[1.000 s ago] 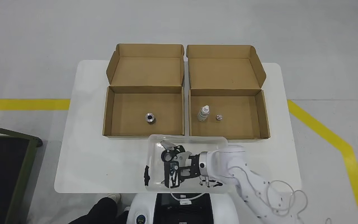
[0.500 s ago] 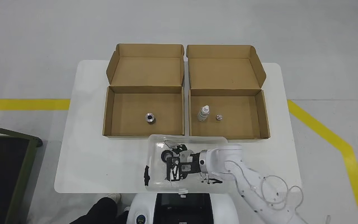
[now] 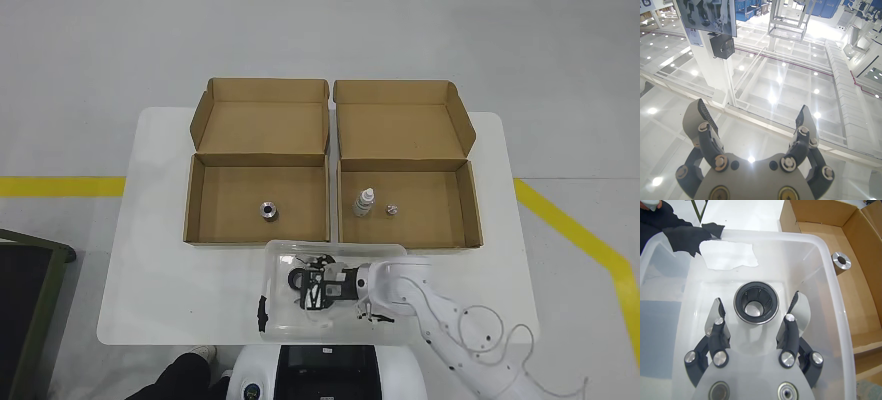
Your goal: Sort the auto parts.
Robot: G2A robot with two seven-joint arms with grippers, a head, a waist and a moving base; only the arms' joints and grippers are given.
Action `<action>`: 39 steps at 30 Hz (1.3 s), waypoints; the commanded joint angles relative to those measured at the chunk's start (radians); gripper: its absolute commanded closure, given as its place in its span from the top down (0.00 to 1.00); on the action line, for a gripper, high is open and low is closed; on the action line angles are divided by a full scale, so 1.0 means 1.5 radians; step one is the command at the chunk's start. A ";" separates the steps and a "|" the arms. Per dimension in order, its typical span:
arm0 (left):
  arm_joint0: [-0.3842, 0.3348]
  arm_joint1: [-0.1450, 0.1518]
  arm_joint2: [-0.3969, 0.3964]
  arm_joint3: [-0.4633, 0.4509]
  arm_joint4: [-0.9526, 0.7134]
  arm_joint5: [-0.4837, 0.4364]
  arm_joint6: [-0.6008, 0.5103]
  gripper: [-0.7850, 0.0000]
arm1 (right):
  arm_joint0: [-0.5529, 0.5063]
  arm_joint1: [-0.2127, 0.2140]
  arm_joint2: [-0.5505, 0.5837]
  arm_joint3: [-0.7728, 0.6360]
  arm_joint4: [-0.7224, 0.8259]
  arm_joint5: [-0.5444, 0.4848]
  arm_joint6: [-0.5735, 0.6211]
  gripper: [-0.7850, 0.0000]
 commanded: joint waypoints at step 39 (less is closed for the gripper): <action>0.000 0.000 0.000 0.000 0.000 0.000 0.000 1.00 | -0.046 0.034 0.114 -0.172 0.230 -0.052 -0.022 0.00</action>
